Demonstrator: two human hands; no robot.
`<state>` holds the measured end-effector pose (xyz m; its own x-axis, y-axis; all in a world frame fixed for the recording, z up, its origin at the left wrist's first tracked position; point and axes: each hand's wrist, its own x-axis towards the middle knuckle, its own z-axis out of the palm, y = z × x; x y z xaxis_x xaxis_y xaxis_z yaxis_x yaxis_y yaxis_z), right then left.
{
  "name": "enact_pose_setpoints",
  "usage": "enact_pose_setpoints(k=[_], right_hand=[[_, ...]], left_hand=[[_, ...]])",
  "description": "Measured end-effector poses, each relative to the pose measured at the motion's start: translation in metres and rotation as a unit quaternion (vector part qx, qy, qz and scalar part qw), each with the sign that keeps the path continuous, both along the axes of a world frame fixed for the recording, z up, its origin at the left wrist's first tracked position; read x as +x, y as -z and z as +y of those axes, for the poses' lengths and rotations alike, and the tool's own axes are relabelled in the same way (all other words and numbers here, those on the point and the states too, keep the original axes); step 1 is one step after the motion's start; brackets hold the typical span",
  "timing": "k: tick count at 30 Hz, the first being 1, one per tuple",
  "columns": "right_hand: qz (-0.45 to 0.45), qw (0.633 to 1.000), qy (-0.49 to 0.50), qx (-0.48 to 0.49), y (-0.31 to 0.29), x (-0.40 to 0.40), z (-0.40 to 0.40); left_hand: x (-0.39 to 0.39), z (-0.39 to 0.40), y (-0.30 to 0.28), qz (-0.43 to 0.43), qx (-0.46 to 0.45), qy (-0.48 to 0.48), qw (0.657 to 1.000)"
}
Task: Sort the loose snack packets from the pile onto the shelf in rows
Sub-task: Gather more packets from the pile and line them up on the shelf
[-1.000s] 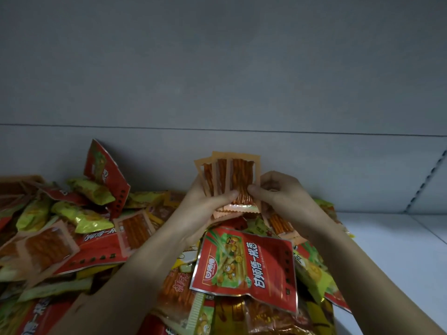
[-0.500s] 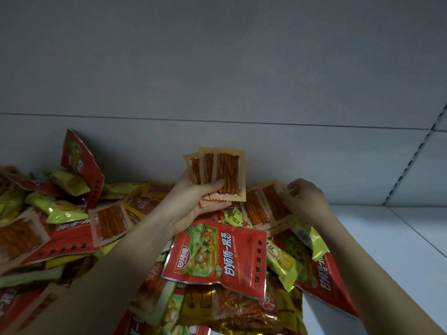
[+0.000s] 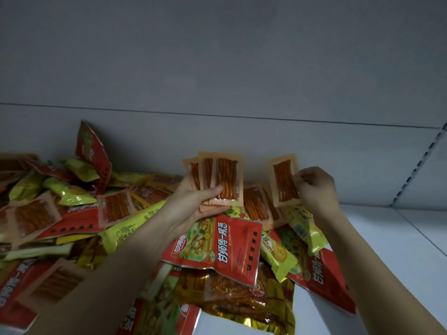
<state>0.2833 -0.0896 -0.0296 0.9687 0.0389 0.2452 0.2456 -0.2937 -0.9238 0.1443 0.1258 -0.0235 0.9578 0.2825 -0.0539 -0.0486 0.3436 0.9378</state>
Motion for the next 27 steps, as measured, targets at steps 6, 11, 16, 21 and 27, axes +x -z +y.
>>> enact_pose_setpoints(k=[6, 11, 16, 21, 27], right_hand=[[0.116, 0.977, -0.097, 0.152, -0.006, -0.052, 0.011], [0.136, 0.97, -0.122, 0.159, -0.006, -0.111, 0.027], [0.165, 0.969, -0.102, 0.151, 0.008, -0.168, 0.031], [0.161, 0.972, -0.051, 0.162, 0.018, -0.214, 0.026], [0.164, 0.978, -0.035, 0.126, 0.022, -0.245, -0.011]], left_hand=[[-0.02, -0.012, 0.007, -0.005, -0.037, -0.016, 0.999], [-0.055, -0.02, 0.011, -0.018, -0.057, 0.008, 0.998], [-0.093, -0.022, 0.017, -0.016, -0.062, 0.05, 0.997], [-0.122, -0.036, 0.034, -0.01, -0.044, 0.078, 0.996], [-0.137, -0.057, 0.041, 0.008, -0.064, 0.102, 0.993]])
